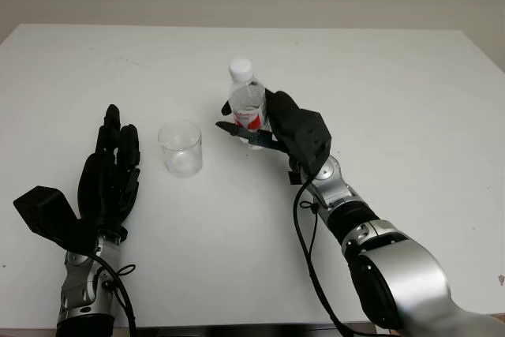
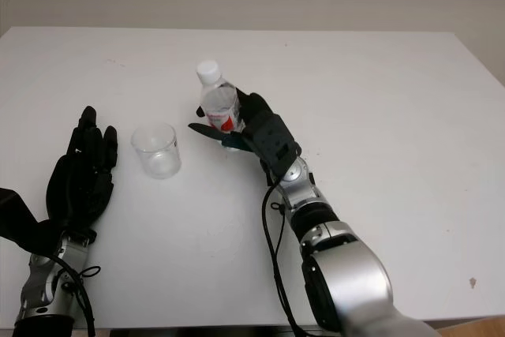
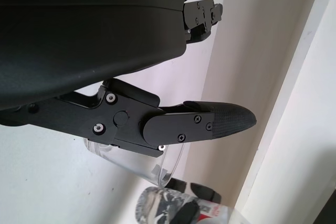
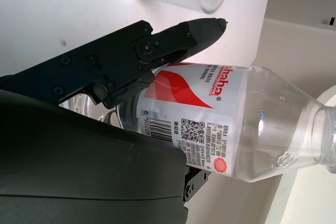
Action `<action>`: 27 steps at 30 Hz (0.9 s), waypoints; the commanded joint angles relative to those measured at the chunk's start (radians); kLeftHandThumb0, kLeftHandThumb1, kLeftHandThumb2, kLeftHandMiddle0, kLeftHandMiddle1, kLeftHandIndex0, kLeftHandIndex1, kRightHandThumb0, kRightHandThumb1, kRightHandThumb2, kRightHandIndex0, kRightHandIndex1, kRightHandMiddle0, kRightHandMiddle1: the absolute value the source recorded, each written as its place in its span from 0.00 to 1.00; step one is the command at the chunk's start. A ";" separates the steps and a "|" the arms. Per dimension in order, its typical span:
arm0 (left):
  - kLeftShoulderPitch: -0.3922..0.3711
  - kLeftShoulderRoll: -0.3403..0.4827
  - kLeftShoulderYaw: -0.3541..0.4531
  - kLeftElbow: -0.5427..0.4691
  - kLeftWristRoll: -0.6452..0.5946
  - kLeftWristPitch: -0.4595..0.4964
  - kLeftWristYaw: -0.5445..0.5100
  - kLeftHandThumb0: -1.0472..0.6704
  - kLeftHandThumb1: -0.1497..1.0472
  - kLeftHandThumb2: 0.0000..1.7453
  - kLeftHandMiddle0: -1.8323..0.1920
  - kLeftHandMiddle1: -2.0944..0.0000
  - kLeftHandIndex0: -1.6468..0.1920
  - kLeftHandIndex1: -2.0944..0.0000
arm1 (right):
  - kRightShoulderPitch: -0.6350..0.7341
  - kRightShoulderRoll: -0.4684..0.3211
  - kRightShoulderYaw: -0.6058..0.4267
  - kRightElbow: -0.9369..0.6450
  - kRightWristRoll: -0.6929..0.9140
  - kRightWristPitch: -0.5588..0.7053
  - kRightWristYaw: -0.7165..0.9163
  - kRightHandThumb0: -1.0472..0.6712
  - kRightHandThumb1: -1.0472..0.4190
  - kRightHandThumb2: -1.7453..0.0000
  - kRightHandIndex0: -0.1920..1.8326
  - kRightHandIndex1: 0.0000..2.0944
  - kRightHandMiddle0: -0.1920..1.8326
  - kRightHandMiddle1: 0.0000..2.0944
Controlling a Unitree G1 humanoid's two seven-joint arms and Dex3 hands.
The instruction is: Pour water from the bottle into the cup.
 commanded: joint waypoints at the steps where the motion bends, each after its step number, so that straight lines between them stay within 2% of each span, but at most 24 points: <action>1: 0.005 -0.008 -0.004 0.010 0.009 -0.003 0.005 0.18 1.00 0.25 0.97 0.97 0.96 0.97 | -0.063 -0.020 0.010 0.012 -0.021 0.010 -0.016 0.41 0.00 0.83 0.80 1.00 0.69 1.00; 12: 0.009 -0.017 -0.006 -0.001 -0.001 0.001 0.009 0.19 1.00 0.24 0.97 0.97 0.96 0.97 | -0.208 -0.070 0.161 0.074 -0.240 0.052 -0.160 0.40 0.00 0.84 0.83 1.00 0.70 1.00; 20: 0.014 -0.019 -0.008 -0.003 0.004 -0.003 0.012 0.19 1.00 0.24 0.97 0.97 0.96 0.97 | -0.265 -0.089 0.306 0.102 -0.421 0.088 -0.317 0.38 0.00 0.89 0.75 1.00 0.60 1.00; 23: 0.012 -0.025 -0.006 0.002 0.000 -0.006 0.015 0.19 1.00 0.24 0.97 0.97 0.96 0.97 | -0.281 -0.097 0.363 0.111 -0.487 0.100 -0.378 0.37 0.00 0.91 0.67 1.00 0.52 1.00; 27: 0.010 -0.030 -0.007 0.006 0.003 -0.009 0.019 0.19 1.00 0.23 0.96 0.97 0.96 0.97 | -0.299 -0.108 0.442 0.122 -0.578 0.126 -0.472 0.36 0.00 0.92 0.67 1.00 0.52 1.00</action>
